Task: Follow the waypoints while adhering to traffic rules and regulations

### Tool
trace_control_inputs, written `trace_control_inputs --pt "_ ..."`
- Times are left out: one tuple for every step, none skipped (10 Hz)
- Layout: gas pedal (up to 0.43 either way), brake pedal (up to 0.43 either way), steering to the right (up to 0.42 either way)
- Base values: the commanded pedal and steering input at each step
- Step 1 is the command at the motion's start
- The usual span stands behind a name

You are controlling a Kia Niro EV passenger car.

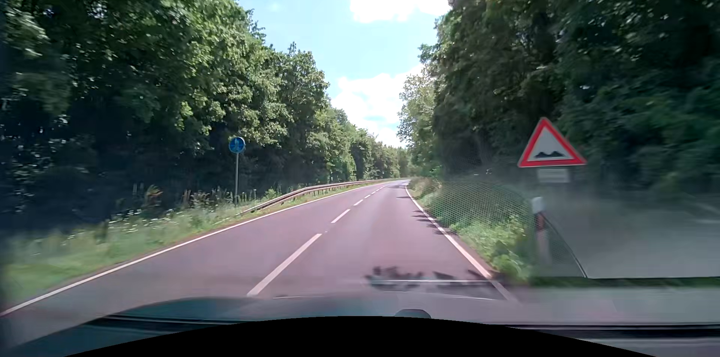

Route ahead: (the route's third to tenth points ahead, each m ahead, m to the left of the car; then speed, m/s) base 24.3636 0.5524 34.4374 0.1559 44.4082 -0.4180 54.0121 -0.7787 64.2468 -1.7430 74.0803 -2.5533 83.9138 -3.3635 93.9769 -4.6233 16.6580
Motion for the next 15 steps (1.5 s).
trace_control_inputs --pt "0.13 0.0 0.004" --pt "0.13 0.0 0.004" --pt "0.13 0.0 0.004" --pt "0.13 0.0 0.004" --pt "0.13 0.0 0.004" --pt "0.13 0.0 0.004" --pt "0.13 0.0 0.005" --pt "0.13 0.0 0.006" --pt "0.13 0.0 0.006" --pt "0.13 0.0 0.006" --pt "0.13 0.0 0.006" --pt "0.13 0.0 0.006" --pt "0.13 0.0 0.006" --pt "0.13 0.0 0.005" --pt "0.13 0.0 0.005"
